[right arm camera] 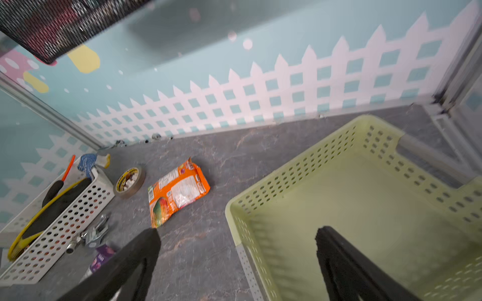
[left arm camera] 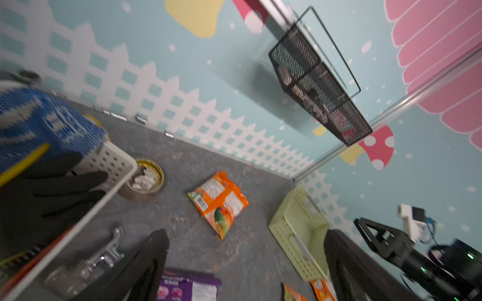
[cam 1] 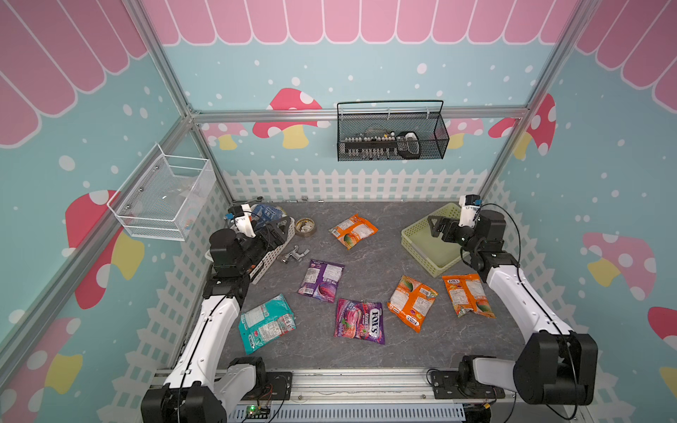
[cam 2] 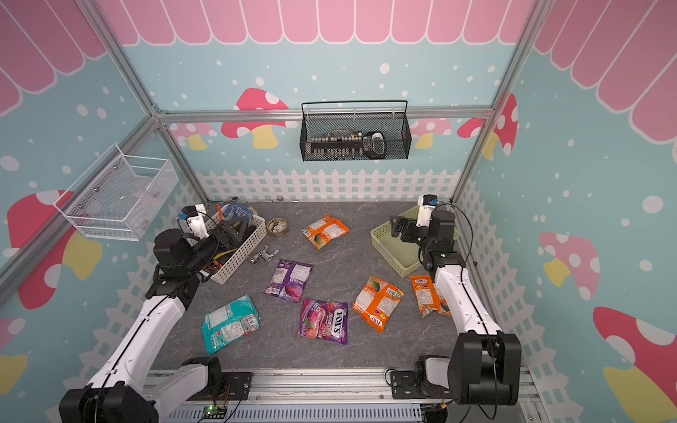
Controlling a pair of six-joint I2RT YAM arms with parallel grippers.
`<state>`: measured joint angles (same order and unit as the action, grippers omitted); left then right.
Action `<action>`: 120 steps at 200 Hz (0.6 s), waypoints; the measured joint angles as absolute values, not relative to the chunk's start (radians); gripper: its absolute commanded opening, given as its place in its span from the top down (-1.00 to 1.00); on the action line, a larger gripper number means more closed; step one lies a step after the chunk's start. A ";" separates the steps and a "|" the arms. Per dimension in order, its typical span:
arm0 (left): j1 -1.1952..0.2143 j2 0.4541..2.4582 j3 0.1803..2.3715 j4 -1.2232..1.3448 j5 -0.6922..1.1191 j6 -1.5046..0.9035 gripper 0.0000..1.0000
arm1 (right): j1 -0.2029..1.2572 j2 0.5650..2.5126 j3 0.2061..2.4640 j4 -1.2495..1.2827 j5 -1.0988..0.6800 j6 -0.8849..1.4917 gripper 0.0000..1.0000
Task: Put the candies in the basket
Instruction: Adjust the basket at the center of the board.
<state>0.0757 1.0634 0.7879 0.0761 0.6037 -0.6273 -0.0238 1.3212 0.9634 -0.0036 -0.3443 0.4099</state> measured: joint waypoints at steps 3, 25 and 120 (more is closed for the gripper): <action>0.075 1.070 0.788 0.068 0.624 -0.629 -0.91 | -0.021 1.330 0.963 -0.019 -0.348 0.406 -0.99; 0.045 1.092 0.785 -0.004 0.712 -0.622 -0.93 | 0.006 1.363 0.976 -0.116 -0.344 0.369 -0.87; -0.399 1.213 0.820 -0.235 0.519 -0.467 -0.98 | 0.230 1.633 1.234 -0.371 -0.056 0.141 -0.06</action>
<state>-0.3992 1.2125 0.8196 -0.2348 0.5194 -0.4675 0.2302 1.6325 1.2343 -0.3714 -0.0563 0.1406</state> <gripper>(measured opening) 0.991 0.560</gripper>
